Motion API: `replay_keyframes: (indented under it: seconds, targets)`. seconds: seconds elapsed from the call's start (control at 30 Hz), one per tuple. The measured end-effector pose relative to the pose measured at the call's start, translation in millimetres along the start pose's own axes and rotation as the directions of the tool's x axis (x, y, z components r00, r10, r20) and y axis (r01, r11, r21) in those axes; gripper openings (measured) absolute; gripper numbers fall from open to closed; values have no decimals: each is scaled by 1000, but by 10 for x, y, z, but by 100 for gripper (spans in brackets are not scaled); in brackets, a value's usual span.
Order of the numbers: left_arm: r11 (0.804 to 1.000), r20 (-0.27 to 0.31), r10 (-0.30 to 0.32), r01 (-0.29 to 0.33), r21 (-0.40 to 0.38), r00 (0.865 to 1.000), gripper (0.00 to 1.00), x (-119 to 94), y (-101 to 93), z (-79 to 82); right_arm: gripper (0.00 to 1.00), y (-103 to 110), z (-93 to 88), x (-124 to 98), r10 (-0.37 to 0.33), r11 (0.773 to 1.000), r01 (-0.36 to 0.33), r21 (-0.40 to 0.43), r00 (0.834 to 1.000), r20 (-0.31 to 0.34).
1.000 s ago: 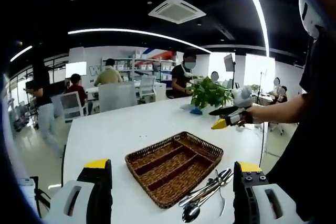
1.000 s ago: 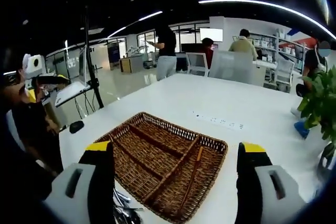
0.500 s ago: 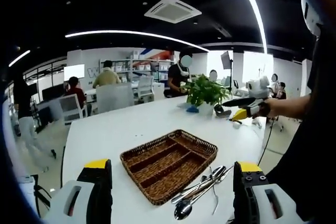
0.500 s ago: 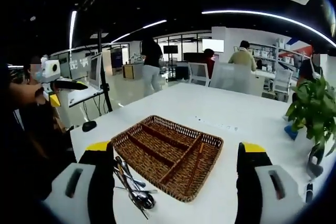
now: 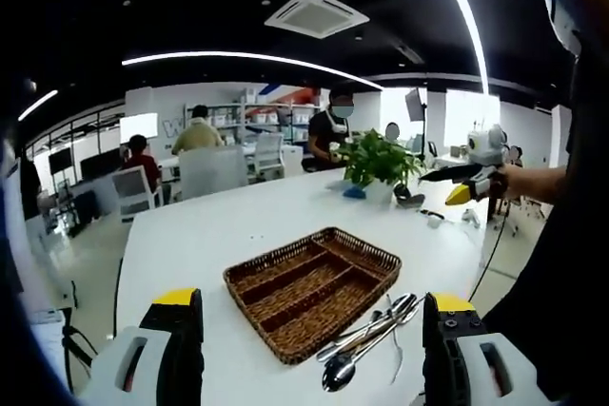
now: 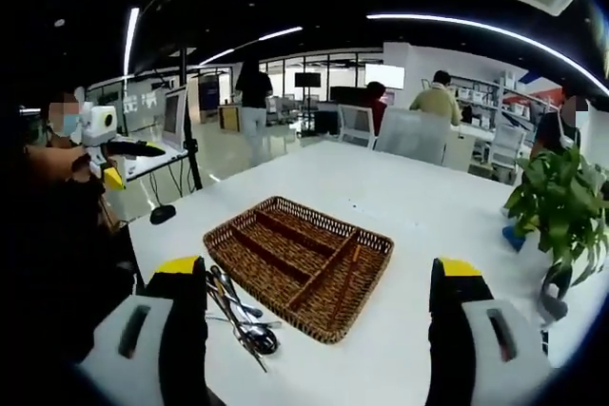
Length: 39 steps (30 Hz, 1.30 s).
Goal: Arrange the knives, forks, and spoons in their matching storage slots by inserting each utensil handle-first until every utensil is classified and aligned in the correct compartment
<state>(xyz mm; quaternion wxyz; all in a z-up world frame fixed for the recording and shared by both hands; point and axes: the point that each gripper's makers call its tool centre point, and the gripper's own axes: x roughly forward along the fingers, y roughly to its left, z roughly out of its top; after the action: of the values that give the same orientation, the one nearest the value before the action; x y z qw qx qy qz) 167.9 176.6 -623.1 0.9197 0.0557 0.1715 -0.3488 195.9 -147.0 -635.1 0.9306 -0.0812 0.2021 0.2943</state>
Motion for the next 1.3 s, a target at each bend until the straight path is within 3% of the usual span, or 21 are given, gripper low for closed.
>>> replay_keyframes:
  seconds: [0.17,0.27,0.47,0.73,1.17,1.3]
  targets:
    - [1000,0,3,-3,1,1000,100,-55,28,-10,99,47,-44,-65,22,1000,-22,6,1000,-19]
    - [1000,1,4,-4,3,1000,100,-56,39,-1,99,66,-71,-68,22,998,-24,-57,999,-32]
    - [1000,0,8,-8,17,1000,100,-64,75,5,99,72,-88,-63,25,998,-27,-51,999,-38]
    - [1000,12,19,-19,10,1000,100,-116,111,-2,99,71,13,-58,38,997,-39,-62,999,-20]
    - [998,9,64,-64,-2,998,100,-324,35,-17,99,476,320,313,185,977,-181,-117,983,24]
    - [996,6,87,-87,-11,996,100,-400,67,-47,98,566,293,465,214,969,-211,-131,977,8]
